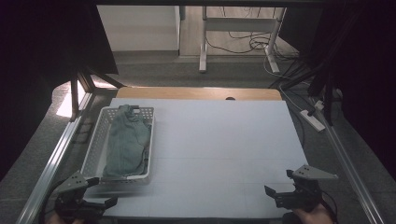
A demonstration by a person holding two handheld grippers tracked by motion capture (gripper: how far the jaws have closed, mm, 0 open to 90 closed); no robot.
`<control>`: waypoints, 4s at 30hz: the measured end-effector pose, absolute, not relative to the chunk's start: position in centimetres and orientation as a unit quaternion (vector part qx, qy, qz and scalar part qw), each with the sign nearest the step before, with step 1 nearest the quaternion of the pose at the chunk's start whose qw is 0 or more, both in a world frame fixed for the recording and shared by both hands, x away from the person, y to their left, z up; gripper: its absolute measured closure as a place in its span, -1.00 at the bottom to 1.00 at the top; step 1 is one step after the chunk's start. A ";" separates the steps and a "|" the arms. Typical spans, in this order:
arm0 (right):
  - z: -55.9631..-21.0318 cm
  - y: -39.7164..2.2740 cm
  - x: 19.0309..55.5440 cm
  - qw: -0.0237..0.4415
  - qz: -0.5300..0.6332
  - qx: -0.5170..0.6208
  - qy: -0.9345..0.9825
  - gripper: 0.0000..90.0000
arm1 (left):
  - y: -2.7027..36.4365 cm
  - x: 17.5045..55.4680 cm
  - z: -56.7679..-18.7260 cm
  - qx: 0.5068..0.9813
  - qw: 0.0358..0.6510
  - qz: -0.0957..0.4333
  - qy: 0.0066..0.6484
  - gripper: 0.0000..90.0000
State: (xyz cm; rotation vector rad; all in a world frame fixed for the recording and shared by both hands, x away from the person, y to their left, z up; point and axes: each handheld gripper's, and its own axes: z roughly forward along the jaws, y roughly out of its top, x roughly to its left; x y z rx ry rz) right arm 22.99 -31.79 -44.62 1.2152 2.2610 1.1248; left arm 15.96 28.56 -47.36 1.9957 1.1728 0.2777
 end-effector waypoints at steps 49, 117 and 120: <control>-44.8 -31.1 23.2 0.161 0.373 0.412 0.815 -1.00 | 28.8 16.2 -46.6 0.783 0.411 0.109 0.455 -1.00; -44.9 -30.9 23.3 0.158 0.359 0.410 0.823 -1.00 | 27.1 23.2 -45.1 0.777 0.387 0.160 0.470 -1.00; -45.0 -30.8 23.3 0.158 0.359 0.410 0.824 -1.00 | 27.1 23.6 -45.1 0.777 0.384 0.158 0.472 -1.00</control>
